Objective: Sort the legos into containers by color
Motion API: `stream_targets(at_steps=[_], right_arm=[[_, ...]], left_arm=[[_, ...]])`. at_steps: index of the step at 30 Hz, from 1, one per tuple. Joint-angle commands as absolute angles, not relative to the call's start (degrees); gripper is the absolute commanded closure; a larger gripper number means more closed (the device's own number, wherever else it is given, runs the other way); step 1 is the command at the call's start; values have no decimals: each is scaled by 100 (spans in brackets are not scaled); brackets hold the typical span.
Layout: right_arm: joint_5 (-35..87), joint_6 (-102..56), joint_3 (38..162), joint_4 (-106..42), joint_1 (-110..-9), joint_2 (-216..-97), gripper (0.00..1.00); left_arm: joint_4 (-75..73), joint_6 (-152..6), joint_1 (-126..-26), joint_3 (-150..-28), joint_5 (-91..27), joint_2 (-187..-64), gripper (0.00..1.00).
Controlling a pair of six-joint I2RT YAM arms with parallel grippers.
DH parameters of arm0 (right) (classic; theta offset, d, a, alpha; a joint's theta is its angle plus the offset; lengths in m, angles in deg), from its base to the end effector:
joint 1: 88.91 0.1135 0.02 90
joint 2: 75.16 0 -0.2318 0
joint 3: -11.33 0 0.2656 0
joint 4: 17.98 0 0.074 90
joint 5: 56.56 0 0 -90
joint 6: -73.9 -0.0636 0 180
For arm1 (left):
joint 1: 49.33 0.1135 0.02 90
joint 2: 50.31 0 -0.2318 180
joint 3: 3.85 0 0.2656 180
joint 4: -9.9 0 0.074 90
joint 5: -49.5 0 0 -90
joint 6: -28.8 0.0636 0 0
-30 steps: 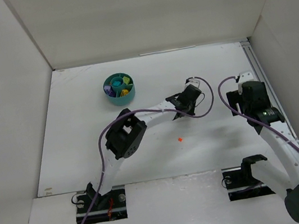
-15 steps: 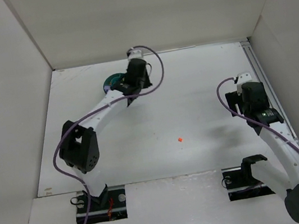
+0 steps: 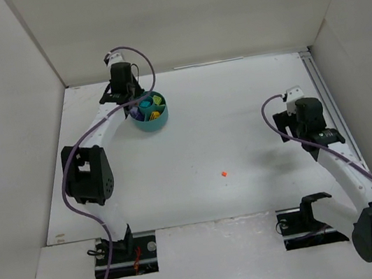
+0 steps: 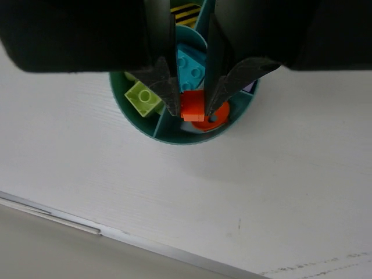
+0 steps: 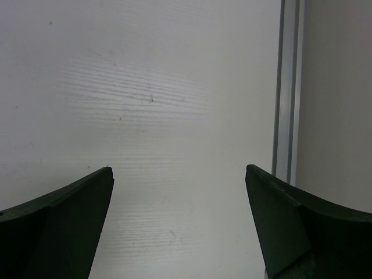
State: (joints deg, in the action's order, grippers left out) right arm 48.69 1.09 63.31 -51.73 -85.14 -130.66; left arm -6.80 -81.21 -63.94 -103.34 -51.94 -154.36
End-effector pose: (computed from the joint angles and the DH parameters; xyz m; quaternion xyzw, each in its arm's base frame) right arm 0.2621 0.0005 0.2063 -0.1036 0.8840 -0.1695 0.4233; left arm 0.4561 -0.1059 0.2678 -0.0949 0.8177 -0.0886 0.5608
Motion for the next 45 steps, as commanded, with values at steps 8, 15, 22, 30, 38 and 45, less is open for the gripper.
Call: stream_targets(at_steps=[8, 15, 22, 30, 38, 45], right_arm=[[4557, 95, 6666, -4519, -8539, -13448, 0], [4557, 42, 6719, -4519, -8539, -13554, 0], [4610, 42, 6719, -4519, -8539, -13554, 0], [4610, 103, 6667, -4519, -8539, -13378, 0], [4048, 209, 6666, -4738, -8539, -13738, 0], [3933, 209, 6552, -4862, -8539, -13617, 0]], left_arm=[[-553, -7922, -6181, -10744, -5175, -15990, 88], [-800, -7922, -6181, -11034, -5272, -16219, 82], [-800, -7922, -6181, -10981, -5167, -16211, 62], [-852, -7922, -6181, -10622, -4859, -15448, 52], [-580, -7975, -7444, -9005, -4621, -13883, 8], [-588, -8589, -9638, -7651, -4981, -13188, 8]])
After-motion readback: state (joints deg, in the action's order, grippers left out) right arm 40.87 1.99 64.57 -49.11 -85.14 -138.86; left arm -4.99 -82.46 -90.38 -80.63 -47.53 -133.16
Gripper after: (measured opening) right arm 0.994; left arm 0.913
